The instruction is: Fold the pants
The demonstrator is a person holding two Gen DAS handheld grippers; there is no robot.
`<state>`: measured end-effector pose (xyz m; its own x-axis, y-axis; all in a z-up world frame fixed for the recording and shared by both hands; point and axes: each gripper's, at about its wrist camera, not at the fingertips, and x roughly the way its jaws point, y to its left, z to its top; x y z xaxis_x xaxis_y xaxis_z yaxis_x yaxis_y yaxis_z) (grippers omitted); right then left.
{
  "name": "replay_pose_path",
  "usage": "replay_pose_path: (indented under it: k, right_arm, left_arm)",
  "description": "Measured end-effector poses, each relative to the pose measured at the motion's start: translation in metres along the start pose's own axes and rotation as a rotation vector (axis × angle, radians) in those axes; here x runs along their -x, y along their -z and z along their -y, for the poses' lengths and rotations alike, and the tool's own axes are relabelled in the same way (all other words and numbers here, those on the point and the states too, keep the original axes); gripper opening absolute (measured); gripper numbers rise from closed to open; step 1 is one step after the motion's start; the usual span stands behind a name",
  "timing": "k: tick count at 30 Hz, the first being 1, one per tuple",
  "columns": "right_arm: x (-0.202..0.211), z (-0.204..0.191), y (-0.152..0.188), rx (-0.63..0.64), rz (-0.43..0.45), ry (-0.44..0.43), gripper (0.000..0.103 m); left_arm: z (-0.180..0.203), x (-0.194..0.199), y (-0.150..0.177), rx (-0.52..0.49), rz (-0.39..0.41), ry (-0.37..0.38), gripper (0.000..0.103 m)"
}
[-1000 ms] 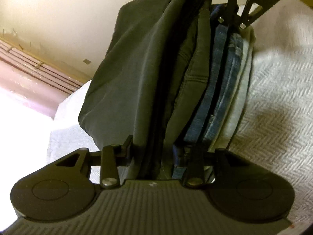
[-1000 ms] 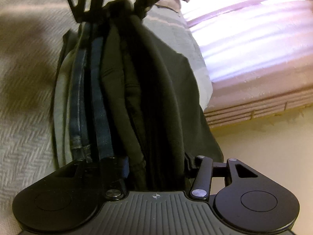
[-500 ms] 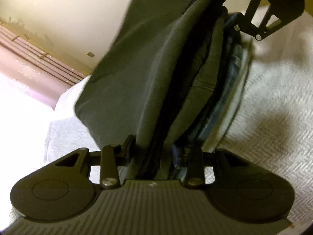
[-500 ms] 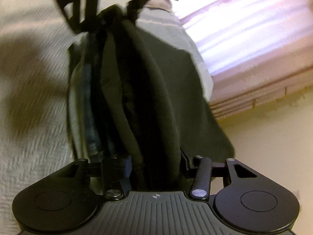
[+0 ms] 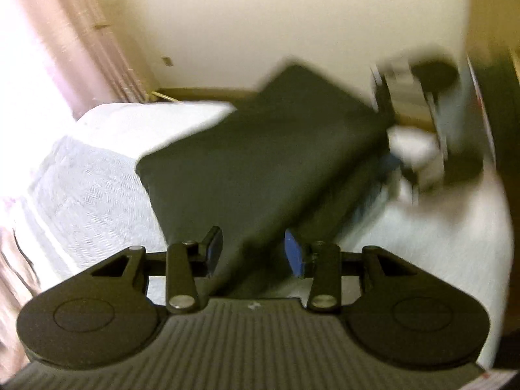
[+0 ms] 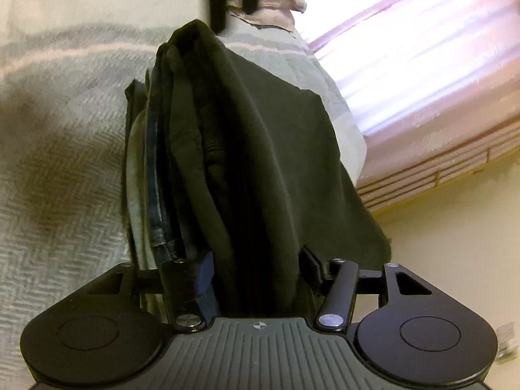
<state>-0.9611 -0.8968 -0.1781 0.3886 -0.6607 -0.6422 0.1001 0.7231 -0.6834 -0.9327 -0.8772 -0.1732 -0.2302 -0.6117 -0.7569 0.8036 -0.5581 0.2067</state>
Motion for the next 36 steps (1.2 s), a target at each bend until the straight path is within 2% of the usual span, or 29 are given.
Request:
replay_pose_path:
  k: [2,4,6,8,9,11,12,14,18,19,22,25,30,32,34,36]
  right_arm:
    - [0.004,0.003,0.001,-0.015,-0.003,-0.028,0.053]
    - [0.012,0.01,0.001,-0.035,-0.009,-0.06,0.053]
    - [0.023,0.022,0.005,-0.102,-0.025,-0.095,0.053]
    - [0.036,0.044,0.012,-0.247,-0.036,-0.149,0.053]
    - [0.045,0.06,0.019,-0.346,-0.034,-0.173,0.05]
    - [0.052,0.085,0.027,-0.47,-0.05,-0.175,0.039]
    - [0.052,0.1,0.03,-0.531,-0.051,-0.173,0.037]
    - [0.044,0.127,0.03,-0.652,-0.043,-0.179,0.035]
    - [-0.001,0.177,0.026,-0.94,-0.039,-0.25,0.034]
    - [-0.016,0.185,0.026,-0.989,-0.065,-0.281,0.034]
    - [-0.068,0.195,0.04,-1.109,-0.25,-0.338,0.033]
    - [-0.096,0.189,0.055,-1.145,-0.29,-0.33,0.033]
    - [-0.093,0.191,0.06,-1.168,-0.286,-0.309,0.034]
    - [-0.09,0.19,0.057,-1.154,-0.293,-0.308,0.034]
    - [-0.094,0.195,0.055,-1.158,-0.302,-0.308,0.034]
    - [-0.104,0.193,0.052,-1.168,-0.312,-0.311,0.034]
  left_arm:
    - [-0.006,-0.007,-0.021,0.112,0.022,0.042,0.038]
    - [-0.007,-0.032,-0.033,0.189,0.034,0.092,0.036]
    - [-0.002,-0.059,-0.037,0.218,-0.026,0.155,0.035]
    - [0.003,-0.077,-0.03,0.225,-0.077,0.192,0.034]
    - [0.004,-0.082,-0.025,0.233,-0.089,0.206,0.034]
    - [0.0,-0.086,-0.019,0.274,-0.101,0.23,0.035]
    - [0.001,-0.087,-0.016,0.277,-0.094,0.231,0.035]
    - [0.005,-0.084,-0.012,0.258,-0.069,0.212,0.035]
    - [0.014,-0.084,-0.01,0.241,-0.057,0.184,0.035]
    - [0.011,-0.088,-0.01,0.245,-0.056,0.183,0.035]
    - [0.005,-0.094,-0.009,0.25,-0.041,0.193,0.035]
    - [0.006,-0.102,-0.012,0.25,-0.014,0.196,0.035]
    - [-0.002,-0.107,-0.025,0.267,-0.018,0.208,0.035]
    - [-0.012,-0.095,-0.027,0.29,-0.02,0.215,0.035]
    - [-0.028,-0.074,-0.027,0.301,0.018,0.182,0.035]
    - [-0.051,-0.061,-0.021,0.352,0.014,0.14,0.035]
